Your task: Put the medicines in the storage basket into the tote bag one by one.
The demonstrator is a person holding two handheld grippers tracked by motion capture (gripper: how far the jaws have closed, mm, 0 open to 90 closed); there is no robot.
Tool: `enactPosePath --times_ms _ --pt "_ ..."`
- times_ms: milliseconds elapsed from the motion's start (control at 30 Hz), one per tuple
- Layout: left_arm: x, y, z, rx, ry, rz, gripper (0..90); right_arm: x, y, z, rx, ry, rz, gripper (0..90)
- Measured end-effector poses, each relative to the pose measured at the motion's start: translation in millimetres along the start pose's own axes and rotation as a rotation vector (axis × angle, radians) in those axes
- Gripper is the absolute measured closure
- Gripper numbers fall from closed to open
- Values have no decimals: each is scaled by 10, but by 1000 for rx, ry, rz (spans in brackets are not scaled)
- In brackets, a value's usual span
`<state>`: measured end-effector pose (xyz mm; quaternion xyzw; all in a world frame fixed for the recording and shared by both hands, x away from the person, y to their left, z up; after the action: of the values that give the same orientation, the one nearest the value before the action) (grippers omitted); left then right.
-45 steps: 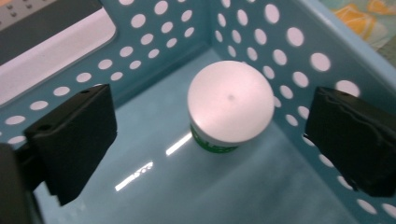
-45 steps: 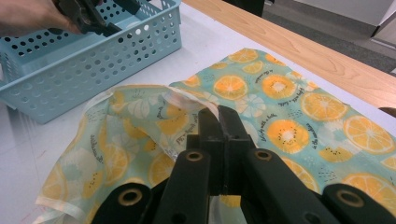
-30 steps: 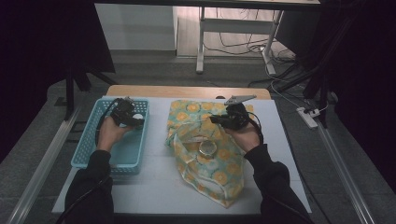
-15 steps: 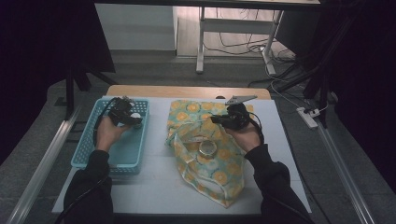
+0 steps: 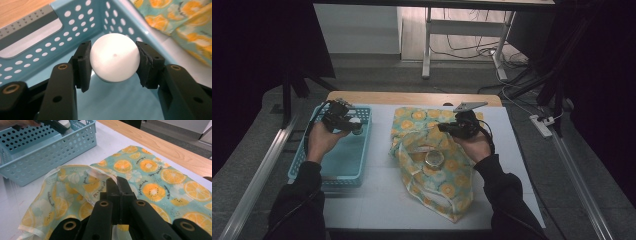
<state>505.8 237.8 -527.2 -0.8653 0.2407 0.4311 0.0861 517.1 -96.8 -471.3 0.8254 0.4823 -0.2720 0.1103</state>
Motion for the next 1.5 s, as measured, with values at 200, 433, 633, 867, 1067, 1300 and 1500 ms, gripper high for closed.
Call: enactPosePath --times_ms 200,433,633,867,1067,1300,1500 --pt "-123 114 -66 9 20 16 505 -3 -4 -15 -1 4 -1 900" --pt "-275 314 -171 53 50 41 505 -10 -4 -21 -3 3 1 900" --pt "-329 574 -209 87 67 76 505 -15 2 -16 0 4 3 900" --pt "-391 804 -281 104 79 121 505 -15 5 -6 3 4 2 900" --pt "-438 1044 -297 142 96 169 505 -18 6 0 4 7 0 900" --pt "-457 1339 -322 206 92 207 505 -10 8 6 7 6 1 900" --pt "-415 1644 -362 247 86 261 505 -6 -3 -2 3 5 -3 900"
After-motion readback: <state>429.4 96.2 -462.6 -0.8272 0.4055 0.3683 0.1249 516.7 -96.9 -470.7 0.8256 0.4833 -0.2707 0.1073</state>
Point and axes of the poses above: each handheld gripper's, and its own axes: x roughly forward along the jaws, z roughly out of its underside, y roughly to its right, the point moved 9 cm from there along x, roughly forward along the jaws, and after that the axes turned 2 degrees about y, right-handed, at the moved point
